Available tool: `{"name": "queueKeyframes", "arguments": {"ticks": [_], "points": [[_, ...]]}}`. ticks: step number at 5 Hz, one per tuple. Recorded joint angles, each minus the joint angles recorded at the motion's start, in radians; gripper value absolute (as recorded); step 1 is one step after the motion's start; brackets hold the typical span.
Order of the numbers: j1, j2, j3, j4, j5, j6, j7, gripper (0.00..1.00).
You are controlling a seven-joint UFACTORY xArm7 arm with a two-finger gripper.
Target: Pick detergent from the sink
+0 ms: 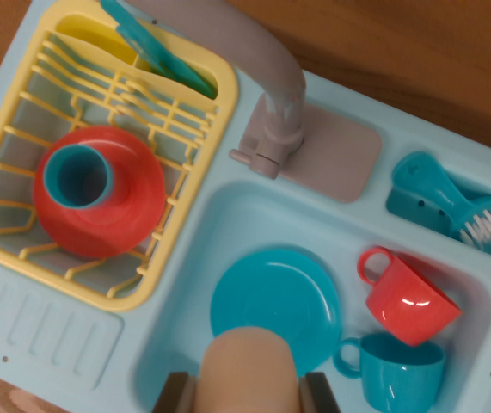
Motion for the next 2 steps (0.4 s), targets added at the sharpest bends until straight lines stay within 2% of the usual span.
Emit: {"name": "queueKeyframes", "arguments": {"ticks": [1, 2], "points": [[0.0002, -0.006, 0.0, 0.012, -0.0017, 0.019, 0.002, 1.0], [0.0002, -0.006, 0.0, 0.012, -0.0017, 0.019, 0.002, 1.0]]}}
